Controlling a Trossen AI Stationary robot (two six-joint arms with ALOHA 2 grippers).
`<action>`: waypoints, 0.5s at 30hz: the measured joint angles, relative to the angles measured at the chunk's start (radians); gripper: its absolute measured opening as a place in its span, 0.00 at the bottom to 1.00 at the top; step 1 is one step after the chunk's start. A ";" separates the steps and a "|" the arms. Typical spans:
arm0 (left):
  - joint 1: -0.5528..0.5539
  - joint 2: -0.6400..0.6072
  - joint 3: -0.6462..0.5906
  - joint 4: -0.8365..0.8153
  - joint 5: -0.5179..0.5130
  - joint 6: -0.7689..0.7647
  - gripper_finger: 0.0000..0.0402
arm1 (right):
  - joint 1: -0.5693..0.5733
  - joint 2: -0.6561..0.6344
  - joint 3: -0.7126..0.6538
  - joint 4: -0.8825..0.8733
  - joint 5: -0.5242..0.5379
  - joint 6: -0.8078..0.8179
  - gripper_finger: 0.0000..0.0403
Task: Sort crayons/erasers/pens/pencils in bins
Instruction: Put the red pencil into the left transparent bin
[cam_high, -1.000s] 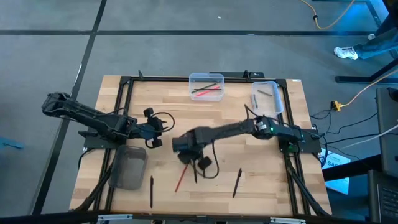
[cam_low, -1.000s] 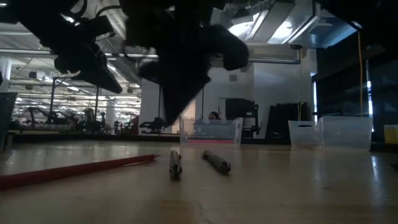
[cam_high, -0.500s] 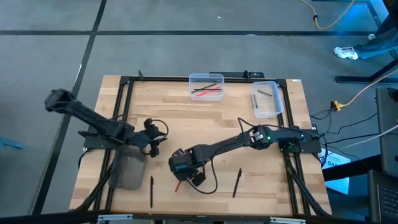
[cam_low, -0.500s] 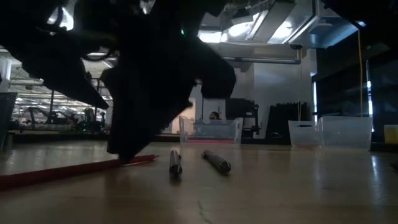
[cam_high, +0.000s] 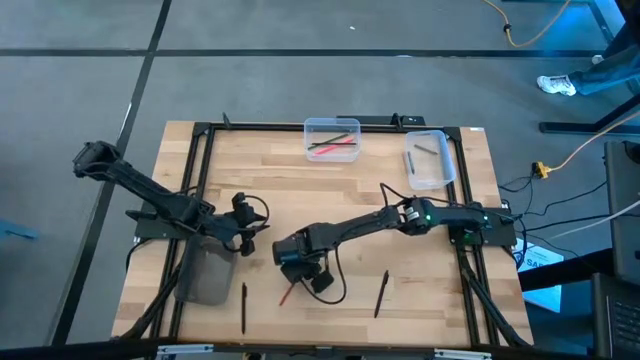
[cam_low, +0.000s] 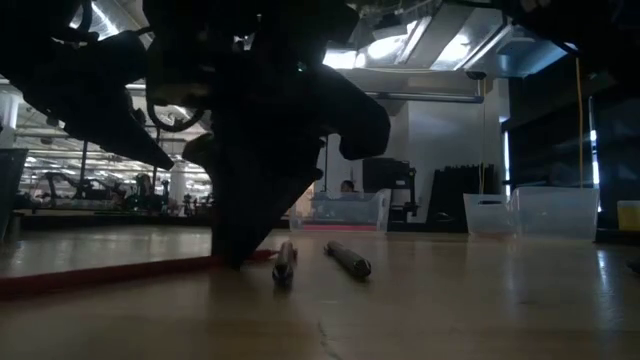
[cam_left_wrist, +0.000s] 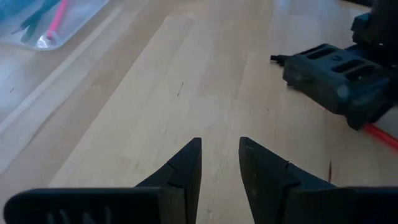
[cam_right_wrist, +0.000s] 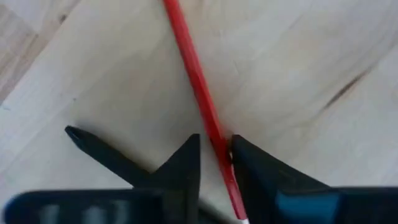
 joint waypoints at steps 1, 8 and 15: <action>0.000 0.000 0.000 0.000 0.000 0.000 0.25 | -0.002 -0.001 -0.001 -0.003 -0.001 0.004 0.21; 0.000 0.000 0.000 0.010 0.000 0.022 0.25 | -0.007 0.000 -0.003 -0.010 0.005 0.037 0.04; -0.004 0.000 0.000 0.030 0.000 -0.008 0.25 | -0.008 -0.005 -0.005 -0.017 -0.001 0.101 0.05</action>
